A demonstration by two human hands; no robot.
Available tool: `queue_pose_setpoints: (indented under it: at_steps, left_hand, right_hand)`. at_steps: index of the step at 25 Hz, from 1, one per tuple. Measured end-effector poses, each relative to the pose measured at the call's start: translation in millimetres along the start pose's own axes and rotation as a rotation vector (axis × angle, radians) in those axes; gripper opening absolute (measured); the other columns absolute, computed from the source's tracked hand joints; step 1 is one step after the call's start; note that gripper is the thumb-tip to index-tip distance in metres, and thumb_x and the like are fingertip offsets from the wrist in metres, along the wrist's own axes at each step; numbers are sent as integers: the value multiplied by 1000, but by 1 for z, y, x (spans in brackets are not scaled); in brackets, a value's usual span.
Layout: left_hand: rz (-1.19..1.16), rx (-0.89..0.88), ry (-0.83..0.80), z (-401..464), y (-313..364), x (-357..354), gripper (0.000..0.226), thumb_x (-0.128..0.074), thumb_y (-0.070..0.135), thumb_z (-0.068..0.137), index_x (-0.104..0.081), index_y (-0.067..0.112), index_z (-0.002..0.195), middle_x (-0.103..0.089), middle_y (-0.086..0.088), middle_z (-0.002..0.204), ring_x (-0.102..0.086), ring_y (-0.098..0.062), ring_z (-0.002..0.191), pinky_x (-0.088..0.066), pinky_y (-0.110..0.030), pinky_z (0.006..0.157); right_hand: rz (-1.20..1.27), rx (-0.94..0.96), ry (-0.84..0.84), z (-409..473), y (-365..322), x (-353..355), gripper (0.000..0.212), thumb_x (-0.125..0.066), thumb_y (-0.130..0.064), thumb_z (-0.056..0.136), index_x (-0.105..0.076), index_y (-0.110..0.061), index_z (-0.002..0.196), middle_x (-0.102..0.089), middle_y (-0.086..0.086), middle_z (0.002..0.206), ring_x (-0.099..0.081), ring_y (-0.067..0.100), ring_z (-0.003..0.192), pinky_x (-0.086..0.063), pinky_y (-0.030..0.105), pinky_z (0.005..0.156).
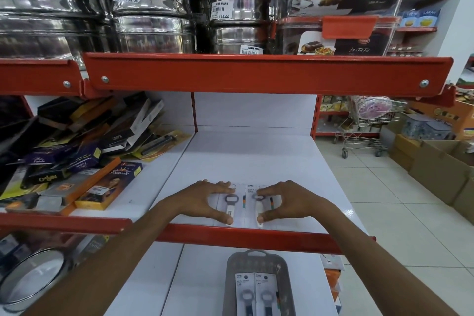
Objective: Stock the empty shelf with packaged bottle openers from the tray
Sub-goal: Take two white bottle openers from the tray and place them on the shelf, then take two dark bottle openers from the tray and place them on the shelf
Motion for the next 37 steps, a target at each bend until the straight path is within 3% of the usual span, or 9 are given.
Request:
queue_pose_setpoints:
  at_steps: [3, 8, 13, 17, 20, 23, 26, 30, 37]
  left_hand:
    - [-8, -19, -16, -9, 9, 5, 94, -73, 72, 73, -31, 46, 154, -14, 14, 170, -4, -10, 158, -1, -43, 128]
    - [17, -195, 304, -65, 44, 25, 92, -53, 82, 81, -19, 45, 158, -1, 19, 171, 10, -6, 157, -7, -49, 129]
    - [130, -463, 633, -132, 95, -15, 66, -60, 57, 94, -47, 23, 150, -36, 1, 164, -28, -21, 154, -26, -36, 124]
    - [179, -428, 366, -120, 83, -121, 52, -54, 51, 97, -55, 27, 143, -56, 4, 149, -50, -15, 138, -38, -30, 116]
    - [120, -152, -21, -72, 39, -202, 73, -57, 57, 91, -31, 33, 155, -36, 9, 164, -37, -14, 148, -27, -29, 121]
    - [109, -52, -166, -19, 8, -252, 103, -79, 58, 77, -25, 24, 157, -43, 2, 160, -51, -17, 138, -38, -25, 112]
    - [65, -33, -227, 18, -4, -282, 123, -92, 51, 63, -18, 20, 157, -45, -2, 158, -54, -22, 136, -45, -29, 113]
    - [212, 24, -202, 39, -14, -298, 151, -92, 60, 53, 6, 20, 160, 3, -6, 173, 0, -33, 158, -12, -47, 129]
    - [197, 121, -216, 36, -14, -271, 126, -97, 46, 51, -32, 7, 151, -43, -20, 155, -41, -41, 141, -32, -52, 120]
  right_hand:
    - [-8, 15, 62, -17, -11, 11, 87, -69, -66, 75, -37, -33, 149, -36, -8, 158, -35, 17, 145, -28, 37, 117]
    - [-97, 180, 557, -97, -38, 31, 73, -52, -66, 89, -22, -43, 151, -19, -21, 162, -11, 2, 151, -11, 22, 117]
    - [-237, 424, 759, -172, -47, -29, 43, -57, -31, 96, -53, -24, 138, -42, -2, 156, -39, 17, 143, -28, 31, 120]
    - [-288, 303, 510, -158, -4, -110, 36, -62, -32, 91, -61, -25, 126, -68, 0, 129, -66, 21, 117, -54, 37, 100]
    - [-126, -1, 140, -108, 45, -176, 68, -75, -35, 81, -46, -28, 141, -53, -3, 148, -55, 20, 132, -46, 38, 109]
    - [-101, -41, -93, -55, 67, -229, 105, -86, -48, 65, -32, -15, 149, -39, 2, 157, -42, 25, 142, -40, 43, 114]
    - [-251, 59, -149, -19, 73, -258, 130, -84, -65, 48, -30, -2, 148, -34, 16, 158, -33, 35, 146, -34, 53, 117]
    - [-388, -18, -269, -6, 93, -289, 151, -80, -75, 45, 3, -15, 156, 9, 9, 167, 9, 33, 153, 1, 55, 124]
    - [-190, -77, -138, -6, 80, -251, 115, -90, -43, 62, -24, -13, 151, -31, 13, 159, -32, 35, 145, -28, 47, 120]
Point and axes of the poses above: each hand's wrist, its own z-axis towards the middle knuckle, its own x-axis out of the back of the hand, y = z × x, the point moved 9 cm from there along z, towards the middle knuckle
